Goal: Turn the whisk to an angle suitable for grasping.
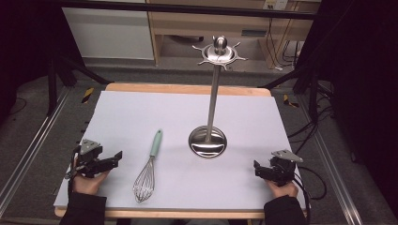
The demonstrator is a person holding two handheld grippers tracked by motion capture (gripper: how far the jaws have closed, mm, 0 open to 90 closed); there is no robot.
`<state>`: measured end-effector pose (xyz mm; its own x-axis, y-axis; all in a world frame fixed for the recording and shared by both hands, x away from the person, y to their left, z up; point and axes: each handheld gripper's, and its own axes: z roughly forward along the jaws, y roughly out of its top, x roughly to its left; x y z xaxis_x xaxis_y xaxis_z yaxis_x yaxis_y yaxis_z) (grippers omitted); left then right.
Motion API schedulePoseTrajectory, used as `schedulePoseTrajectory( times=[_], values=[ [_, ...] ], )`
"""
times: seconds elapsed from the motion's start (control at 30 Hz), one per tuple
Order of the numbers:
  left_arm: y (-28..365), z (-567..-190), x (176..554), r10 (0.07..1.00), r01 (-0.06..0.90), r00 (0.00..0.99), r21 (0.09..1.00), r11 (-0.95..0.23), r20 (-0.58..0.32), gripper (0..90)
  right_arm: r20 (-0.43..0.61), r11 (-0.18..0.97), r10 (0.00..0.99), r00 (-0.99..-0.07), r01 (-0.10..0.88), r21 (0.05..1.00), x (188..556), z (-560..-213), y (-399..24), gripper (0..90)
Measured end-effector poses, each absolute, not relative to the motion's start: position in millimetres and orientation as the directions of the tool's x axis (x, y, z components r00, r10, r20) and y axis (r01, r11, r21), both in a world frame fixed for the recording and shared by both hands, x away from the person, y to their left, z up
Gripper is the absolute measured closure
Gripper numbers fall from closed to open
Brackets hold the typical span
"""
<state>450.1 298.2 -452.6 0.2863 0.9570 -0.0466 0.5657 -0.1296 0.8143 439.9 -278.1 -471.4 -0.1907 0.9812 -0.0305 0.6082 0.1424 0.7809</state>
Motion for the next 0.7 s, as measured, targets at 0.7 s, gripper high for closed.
schedulePoseTrajectory(
  times=[0.7],
  values=[
    [271.9,-433.5,443.7,0.931,0.544,0.362,0.820,-0.177,-0.038,23.4,-0.071,0.179,0.977,-0.202,0.591,0.787,431.5,-468.1,-269.7,7.4]
  ],
)
